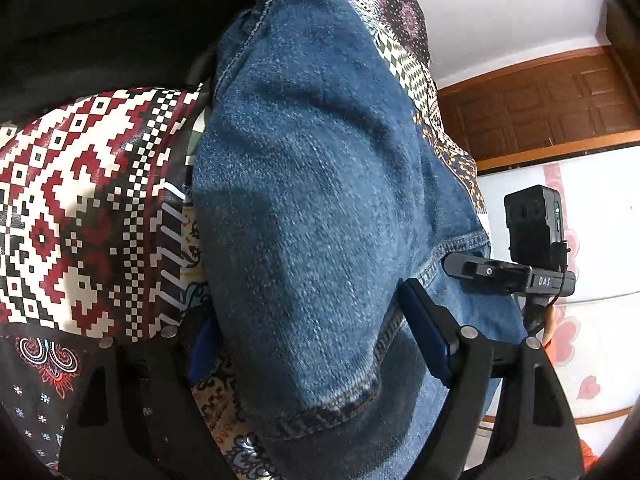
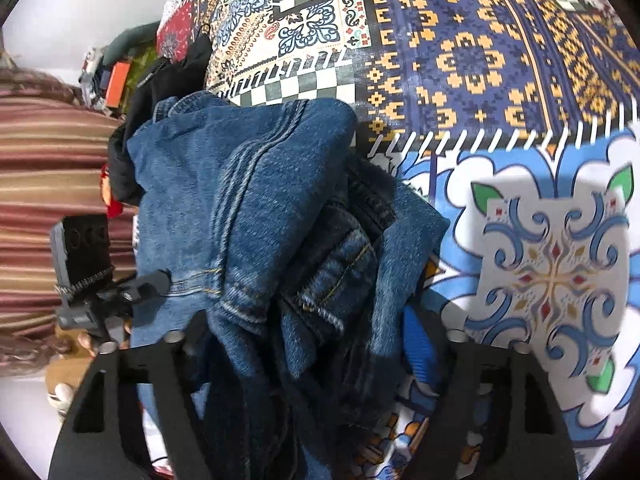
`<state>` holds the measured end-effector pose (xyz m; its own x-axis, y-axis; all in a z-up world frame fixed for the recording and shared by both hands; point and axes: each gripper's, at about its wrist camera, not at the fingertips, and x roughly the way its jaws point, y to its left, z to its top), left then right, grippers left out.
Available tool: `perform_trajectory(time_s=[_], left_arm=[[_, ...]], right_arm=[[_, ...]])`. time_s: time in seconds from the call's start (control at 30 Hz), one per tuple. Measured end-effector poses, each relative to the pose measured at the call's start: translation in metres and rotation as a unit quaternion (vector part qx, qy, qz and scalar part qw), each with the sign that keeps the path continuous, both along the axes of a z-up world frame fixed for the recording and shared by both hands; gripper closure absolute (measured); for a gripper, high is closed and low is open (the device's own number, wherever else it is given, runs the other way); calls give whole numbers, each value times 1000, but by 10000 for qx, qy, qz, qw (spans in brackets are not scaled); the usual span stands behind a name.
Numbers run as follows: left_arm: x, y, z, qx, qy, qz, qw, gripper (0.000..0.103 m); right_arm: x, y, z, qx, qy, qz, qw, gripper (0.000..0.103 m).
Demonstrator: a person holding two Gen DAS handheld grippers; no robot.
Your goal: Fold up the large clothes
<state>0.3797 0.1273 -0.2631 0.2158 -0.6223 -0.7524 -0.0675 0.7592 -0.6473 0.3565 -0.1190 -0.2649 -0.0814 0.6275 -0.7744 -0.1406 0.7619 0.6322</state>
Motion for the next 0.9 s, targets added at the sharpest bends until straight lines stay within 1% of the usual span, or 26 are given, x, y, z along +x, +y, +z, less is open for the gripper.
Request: perform_trajectory(time_s=[0.03, 0.07, 0.1, 0.13, 0.17, 0.27, 0.3, 0.4, 0.5, 0.6, 0.7, 0.8, 0.87, 0.9], left_arm=[[-1, -2, 1, 42, -30, -27, 10000, 23], [-4, -6, 2, 120, -88, -78, 9999, 26], [-7, -8, 4, 207, -150, -110, 9996, 29], [-10, -10, 5, 252, -194, -111, 9994, 31], [-15, -14, 8, 291, -243, -107, 9992, 36], [-24, -23, 22, 384, -403, -131, 9984, 49], [-27, -25, 28, 398, -458, -151, 9980, 55], [-38, -33, 52, 414, -655, -218, 9968, 63], [-52, -36, 75, 425, -866, -222, 9951, 67], [-68, -37, 105, 491, -1195, -236, 9913, 71], [-84, -35, 142, 637, -1621, -172, 9846, 72], [-98, -18, 179, 678, -2031, -12, 9768, 72], [-105, -2, 204, 699, -2311, 155, 9703, 72], [-107, 16, 218, 720, -2449, 238, 9666, 72]], right_arm=[[-2, -3, 1, 27, 0, -20, 10000, 42], [-3, -4, 2, 43, -20, -47, 10000, 48], [-7, -3, 6, 61, -66, -59, 9999, 51], [-9, -3, 10, 80, -121, -58, 9999, 59], [-12, -1, 15, 84, -184, -56, 9998, 65], [-20, 6, 33, -66, -480, 10, 9988, 71], [-21, 10, 41, -105, -578, 36, 9983, 72], [-30, 13, 65, -143, -868, 73, 9961, 73], [-41, 16, 92, -184, -1208, 126, 9924, 74], [-51, 23, 119, -218, -1562, 181, 9873, 74], [-56, 32, 151, -99, -1917, 171, 9813, 75], [-57, 52, 186, 82, -2328, 201, 9723, 75], [-56, 66, 206, 173, -2600, 243, 9652, 75], [-55, 75, 215, 215, -2727, 261, 9615, 75]])
